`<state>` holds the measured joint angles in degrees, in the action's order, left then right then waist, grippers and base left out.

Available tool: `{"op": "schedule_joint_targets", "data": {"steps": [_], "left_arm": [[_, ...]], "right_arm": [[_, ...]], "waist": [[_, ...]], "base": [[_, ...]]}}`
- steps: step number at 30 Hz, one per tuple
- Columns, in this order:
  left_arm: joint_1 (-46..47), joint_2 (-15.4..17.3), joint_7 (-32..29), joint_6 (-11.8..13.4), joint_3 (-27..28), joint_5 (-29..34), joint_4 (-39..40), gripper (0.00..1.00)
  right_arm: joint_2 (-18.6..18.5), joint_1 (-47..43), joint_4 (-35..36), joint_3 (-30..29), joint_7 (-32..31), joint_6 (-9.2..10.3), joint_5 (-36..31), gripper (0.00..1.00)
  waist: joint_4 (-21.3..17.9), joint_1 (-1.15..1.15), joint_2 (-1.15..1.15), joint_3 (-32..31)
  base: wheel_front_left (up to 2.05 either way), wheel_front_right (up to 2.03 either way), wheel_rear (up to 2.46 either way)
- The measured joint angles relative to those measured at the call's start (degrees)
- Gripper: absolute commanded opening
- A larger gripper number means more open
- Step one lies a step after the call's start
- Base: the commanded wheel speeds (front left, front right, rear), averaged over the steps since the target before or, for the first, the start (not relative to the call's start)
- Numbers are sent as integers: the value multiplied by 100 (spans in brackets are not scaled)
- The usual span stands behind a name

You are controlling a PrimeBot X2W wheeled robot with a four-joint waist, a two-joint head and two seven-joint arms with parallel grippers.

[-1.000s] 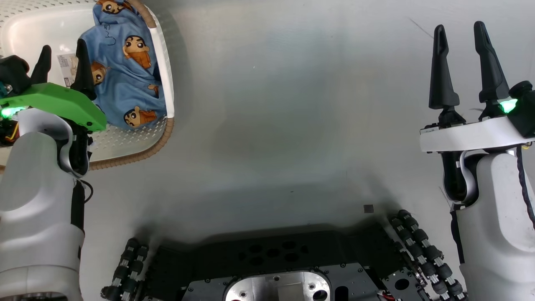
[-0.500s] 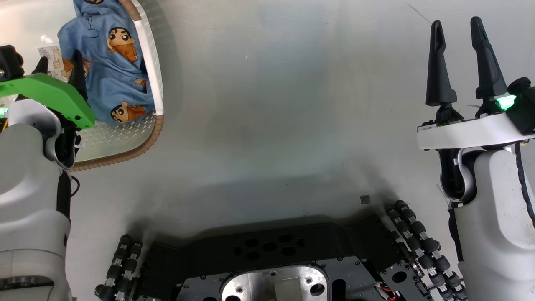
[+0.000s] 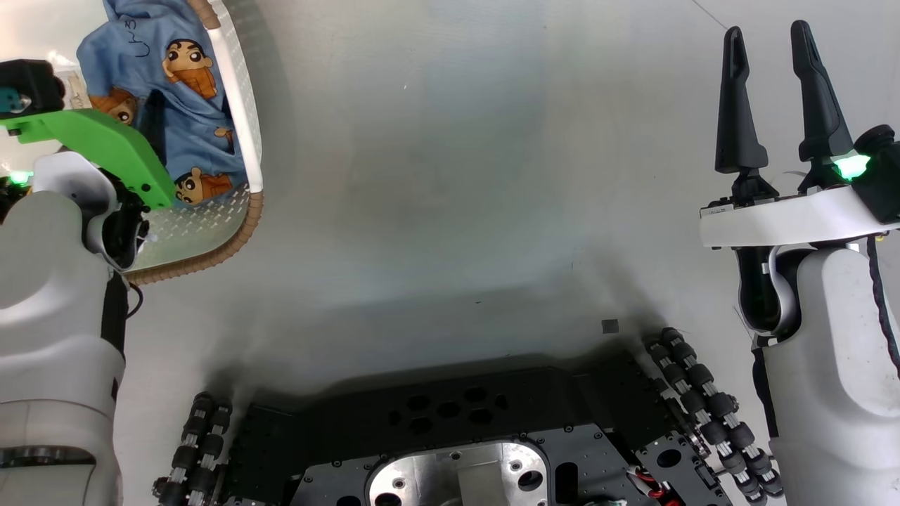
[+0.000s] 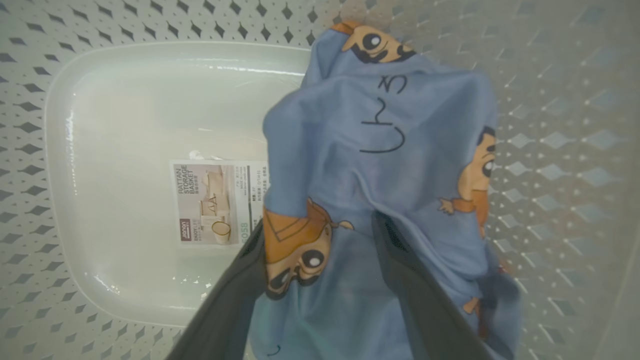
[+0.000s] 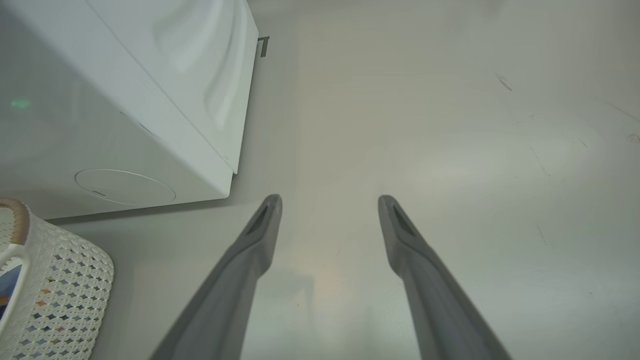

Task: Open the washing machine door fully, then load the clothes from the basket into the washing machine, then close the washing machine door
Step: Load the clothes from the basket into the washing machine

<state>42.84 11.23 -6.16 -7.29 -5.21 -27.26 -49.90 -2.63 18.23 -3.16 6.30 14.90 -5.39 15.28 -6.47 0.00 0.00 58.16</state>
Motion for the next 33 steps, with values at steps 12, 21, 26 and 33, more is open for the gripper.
{"op": "schedule_joint_targets", "data": {"steps": [12,21,26,33], "left_arm": [[281,75,-267,0,-299,-116,-113,100],[442,138,-279,0,-521,-114,-200,13],[443,109,-234,0,-620,-118,-339,0],[423,49,79,0,-833,-255,-286,0]], "right_arm": [[0,0,41,20,0,51,35,100],[0,-1,43,20,0,57,35,100],[-1,1,41,-30,0,85,35,100],[0,45,37,-87,0,83,33,100]], "waist": [[-37,0,0,171],[-56,0,0,222],[-47,0,0,166],[2,0,0,-7]], "base": [[0,0,0],[0,0,0],[0,0,0],[0,0,0]]}}
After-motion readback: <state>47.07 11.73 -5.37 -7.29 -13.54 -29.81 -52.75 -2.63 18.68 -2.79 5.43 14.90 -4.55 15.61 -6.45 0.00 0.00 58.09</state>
